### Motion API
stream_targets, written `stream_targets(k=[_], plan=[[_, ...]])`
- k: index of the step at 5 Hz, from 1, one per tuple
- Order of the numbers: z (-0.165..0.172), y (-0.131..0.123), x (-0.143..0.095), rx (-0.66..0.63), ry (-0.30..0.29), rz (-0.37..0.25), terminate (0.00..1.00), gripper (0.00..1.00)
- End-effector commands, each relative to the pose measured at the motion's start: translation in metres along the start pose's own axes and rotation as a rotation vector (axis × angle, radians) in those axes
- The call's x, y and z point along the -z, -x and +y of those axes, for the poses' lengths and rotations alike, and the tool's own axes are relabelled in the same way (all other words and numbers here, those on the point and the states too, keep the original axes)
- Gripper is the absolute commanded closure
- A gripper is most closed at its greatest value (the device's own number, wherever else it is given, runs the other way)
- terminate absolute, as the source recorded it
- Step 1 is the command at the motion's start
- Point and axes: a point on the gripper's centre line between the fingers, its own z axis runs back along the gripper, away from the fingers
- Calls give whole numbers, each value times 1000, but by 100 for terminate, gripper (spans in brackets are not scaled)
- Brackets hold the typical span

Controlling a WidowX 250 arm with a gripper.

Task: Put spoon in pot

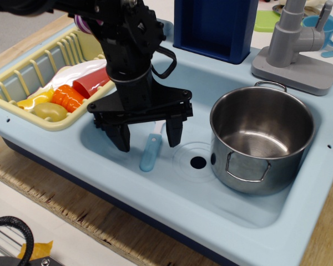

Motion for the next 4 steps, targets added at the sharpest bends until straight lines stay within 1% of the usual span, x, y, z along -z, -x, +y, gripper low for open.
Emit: stream_targets(k=[1,2,3,4], plan=[[0,-3,8,-13,12,6,0,0],[-5,-7,24,-55,-8,121,0,0],[-7,-10,28,-73,-24,130,0,100],[-5,-8,31,-84,-11,136,0,100]])
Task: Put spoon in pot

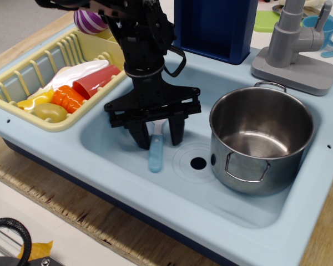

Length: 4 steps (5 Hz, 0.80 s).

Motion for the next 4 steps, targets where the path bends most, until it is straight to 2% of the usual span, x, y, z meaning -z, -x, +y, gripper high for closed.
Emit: stream_targets(k=[1,2,3,4], plan=[[5,7,8,-21,-4,22,0,100],[4,5,-2,-13,-20,13,0,100],[0,4,-31,1,-68,-36,0,100],[-2,6,-60,11,-90,-133,0,100]])
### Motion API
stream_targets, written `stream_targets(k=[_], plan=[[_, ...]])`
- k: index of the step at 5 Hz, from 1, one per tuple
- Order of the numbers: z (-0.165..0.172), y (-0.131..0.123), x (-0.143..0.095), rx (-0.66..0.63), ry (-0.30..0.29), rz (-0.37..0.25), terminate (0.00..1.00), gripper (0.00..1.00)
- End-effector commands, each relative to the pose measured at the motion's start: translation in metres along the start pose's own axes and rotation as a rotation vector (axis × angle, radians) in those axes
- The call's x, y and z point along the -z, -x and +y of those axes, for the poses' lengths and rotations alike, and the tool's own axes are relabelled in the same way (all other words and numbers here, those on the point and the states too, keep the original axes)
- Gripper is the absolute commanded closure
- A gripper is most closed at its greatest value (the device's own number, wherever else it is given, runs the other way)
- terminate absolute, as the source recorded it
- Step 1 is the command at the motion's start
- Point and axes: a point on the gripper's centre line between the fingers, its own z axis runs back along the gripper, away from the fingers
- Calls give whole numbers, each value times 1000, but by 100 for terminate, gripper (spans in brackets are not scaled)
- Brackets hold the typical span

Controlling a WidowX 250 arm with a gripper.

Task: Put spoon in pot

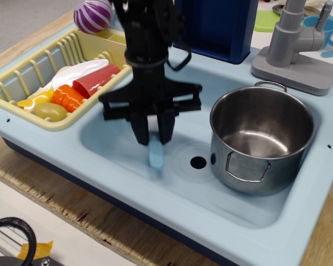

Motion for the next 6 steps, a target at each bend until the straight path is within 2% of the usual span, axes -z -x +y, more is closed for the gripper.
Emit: stream_targets(k=[1,2,3,5,6], plan=[[-6,-3,-42,2,28,-146,0,100],[-12,6,-68,2,68,-259,0,100],[-22,9,-81,-7,124,-308,0,100],[-63,11,-77,38,252,-336,0,100],[-94,16,-76,68,302,-363,100,100]])
